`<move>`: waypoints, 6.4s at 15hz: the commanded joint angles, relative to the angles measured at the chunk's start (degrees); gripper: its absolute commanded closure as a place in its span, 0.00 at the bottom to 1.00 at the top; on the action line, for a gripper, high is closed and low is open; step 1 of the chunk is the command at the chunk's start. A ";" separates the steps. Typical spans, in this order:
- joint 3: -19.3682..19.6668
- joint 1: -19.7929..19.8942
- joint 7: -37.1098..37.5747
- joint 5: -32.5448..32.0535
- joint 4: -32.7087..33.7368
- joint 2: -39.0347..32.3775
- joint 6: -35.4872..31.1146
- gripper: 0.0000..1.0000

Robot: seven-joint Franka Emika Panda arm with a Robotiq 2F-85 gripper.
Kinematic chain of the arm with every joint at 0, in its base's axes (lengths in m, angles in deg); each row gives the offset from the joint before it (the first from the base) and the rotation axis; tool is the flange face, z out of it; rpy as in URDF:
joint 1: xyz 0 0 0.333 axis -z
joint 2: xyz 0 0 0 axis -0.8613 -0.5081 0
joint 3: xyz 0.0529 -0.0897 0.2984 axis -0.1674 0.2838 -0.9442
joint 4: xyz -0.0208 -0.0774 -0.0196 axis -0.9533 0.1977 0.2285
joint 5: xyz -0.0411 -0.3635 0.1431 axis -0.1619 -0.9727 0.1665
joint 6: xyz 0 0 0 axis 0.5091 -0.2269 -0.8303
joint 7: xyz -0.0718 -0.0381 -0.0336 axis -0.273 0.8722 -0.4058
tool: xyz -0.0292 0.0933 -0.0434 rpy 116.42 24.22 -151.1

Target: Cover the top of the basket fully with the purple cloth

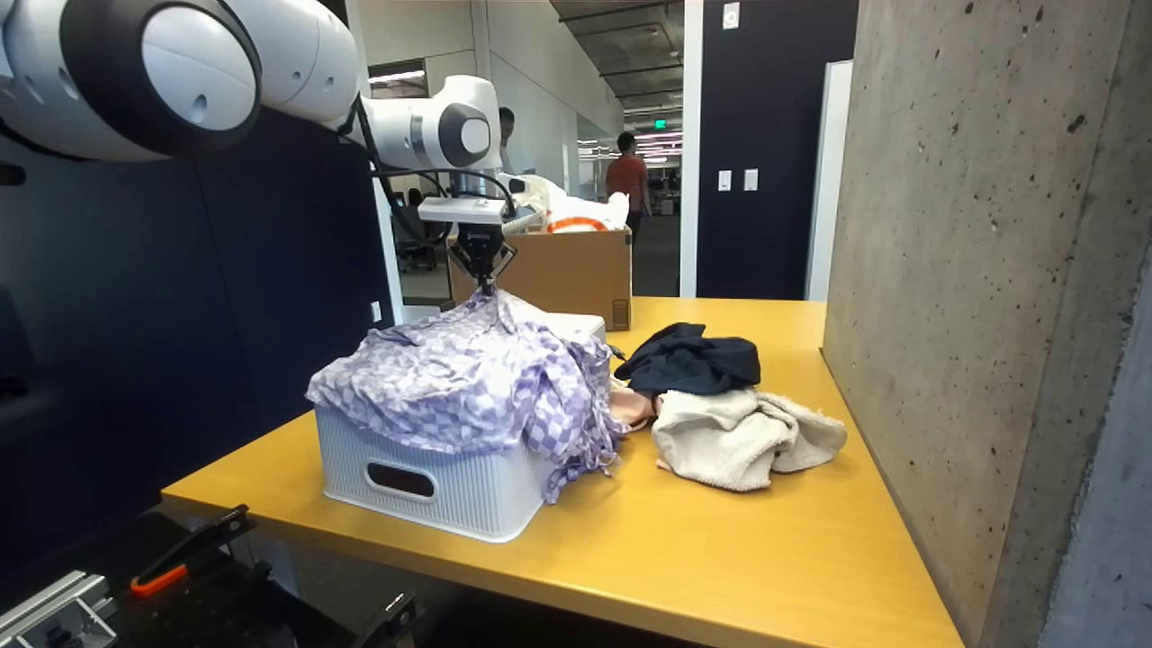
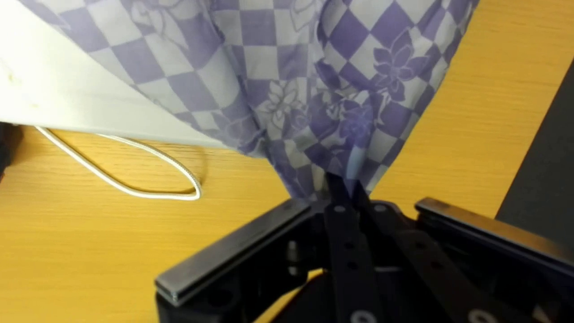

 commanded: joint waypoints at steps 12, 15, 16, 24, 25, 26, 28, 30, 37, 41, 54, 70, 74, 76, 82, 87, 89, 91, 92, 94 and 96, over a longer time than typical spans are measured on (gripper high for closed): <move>5.59 1.81 12.18 0.19 -2.21 14.47 14.24 0.00; 6.10 3.65 14.61 0.82 -7.70 20.36 20.19 0.00; 6.11 4.54 14.91 1.23 -9.91 22.06 21.68 0.00; 5.32 10.66 7.05 3.33 -33.25 32.29 20.70 0.00; 5.01 10.99 5.16 3.72 -35.81 32.70 20.20 0.00; 4.10 11.57 3.19 3.33 -38.40 33.25 19.47 0.00; 3.86 11.30 1.08 2.73 -44.32 34.11 16.51 0.00; 4.14 11.19 0.27 1.52 -49.30 34.48 13.64 0.00; 3.66 10.56 -2.83 -2.34 -57.44 35.96 1.75 0.00; 3.27 10.72 -2.16 -1.52 -55.52 34.56 3.91 0.00; 2.47 6.28 -9.77 -17.64 -57.80 42.76 2.15 0.00; 1.74 10.56 -29.29 -17.62 -65.73 40.21 -19.06 0.00; 2.15 11.45 -30.15 -17.39 -66.27 40.43 -19.69 0.00; 2.30 12.17 -30.50 -17.14 -66.06 40.03 -19.83 0.26; 2.39 13.04 -30.63 -17.46 -66.04 39.76 -19.85 0.65; 2.55 13.05 -30.29 -17.52 -64.94 38.66 -19.78 0.99; 2.52 13.06 -30.28 -17.32 -63.98 38.04 -19.35 1.00; 2.71 12.83 -29.98 -17.64 -61.85 36.69 -18.53 1.00; 2.84 12.58 -29.73 -17.97 -59.79 35.80 -17.81 1.00; 3.09 12.07 -29.22 -18.61 -55.14 33.95 -16.56 1.00; 3.18 11.79 -29.16 -18.68 -49.33 31.29 -15.01 1.00</move>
